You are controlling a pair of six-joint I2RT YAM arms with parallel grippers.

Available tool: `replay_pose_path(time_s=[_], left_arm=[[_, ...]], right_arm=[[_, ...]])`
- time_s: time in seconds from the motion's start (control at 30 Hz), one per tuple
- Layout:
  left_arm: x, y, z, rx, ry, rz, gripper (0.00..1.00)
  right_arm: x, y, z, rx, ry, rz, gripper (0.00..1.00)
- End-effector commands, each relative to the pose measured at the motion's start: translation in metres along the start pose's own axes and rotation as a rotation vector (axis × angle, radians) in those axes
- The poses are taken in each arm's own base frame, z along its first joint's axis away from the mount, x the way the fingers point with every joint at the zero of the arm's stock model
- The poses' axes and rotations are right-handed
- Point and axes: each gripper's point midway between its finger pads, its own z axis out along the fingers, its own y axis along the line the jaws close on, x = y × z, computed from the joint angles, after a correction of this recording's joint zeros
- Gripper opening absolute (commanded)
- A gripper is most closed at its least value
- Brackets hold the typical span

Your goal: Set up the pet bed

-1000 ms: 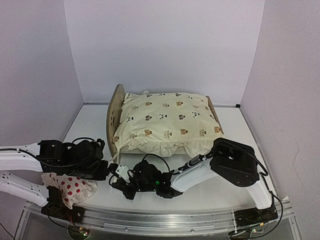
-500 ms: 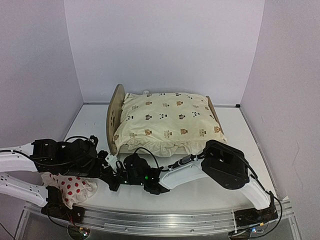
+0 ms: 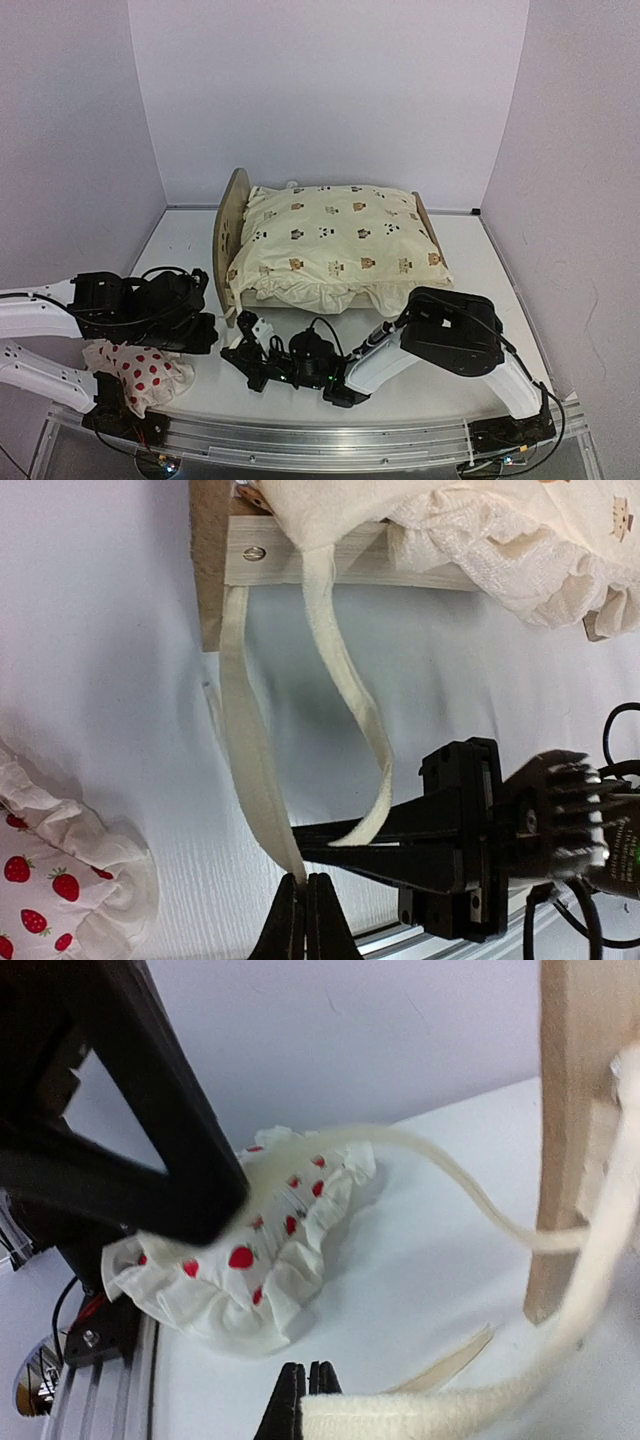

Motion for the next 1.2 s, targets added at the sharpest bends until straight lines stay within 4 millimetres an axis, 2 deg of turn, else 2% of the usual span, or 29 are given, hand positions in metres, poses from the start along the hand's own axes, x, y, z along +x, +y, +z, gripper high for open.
replay_pose_path(time_s=[0.0, 0.13, 0.3, 0.47, 0.6, 0.8, 0.93, 1.17], left_arm=[[-0.003, -0.025, 0.003, 0.083, 0.008, 0.018, 0.00], [0.008, -0.031, 0.015, 0.114, 0.044, 0.039, 0.00], [0.010, -0.039, 0.023, 0.116, 0.063, 0.058, 0.00], [0.009, -0.048, 0.028, 0.130, 0.071, 0.067, 0.00], [0.013, -0.053, 0.035, 0.139, 0.090, 0.077, 0.00], [0.018, -0.065, 0.049, 0.159, 0.113, 0.089, 0.00], [0.015, -0.079, 0.055, 0.190, 0.111, 0.102, 0.00], [0.016, -0.093, 0.080, 0.171, 0.129, 0.153, 0.00]], right_arm=[[-0.019, -0.009, -0.021, 0.072, -0.067, 0.039, 0.04], [0.001, -0.020, -0.037, 0.125, -0.018, 0.035, 0.07], [0.012, -0.028, -0.048, 0.163, 0.014, 0.030, 0.21], [0.004, -0.031, -0.061, 0.193, 0.014, -0.018, 0.46], [-0.009, -0.038, -0.073, 0.250, 0.004, -0.081, 0.53], [-0.017, -0.045, -0.079, 0.305, 0.011, -0.137, 0.54], [-0.018, -0.052, -0.082, 0.352, 0.018, -0.182, 0.49], [-0.030, -0.074, -0.110, 0.504, 0.039, -0.303, 0.42]])
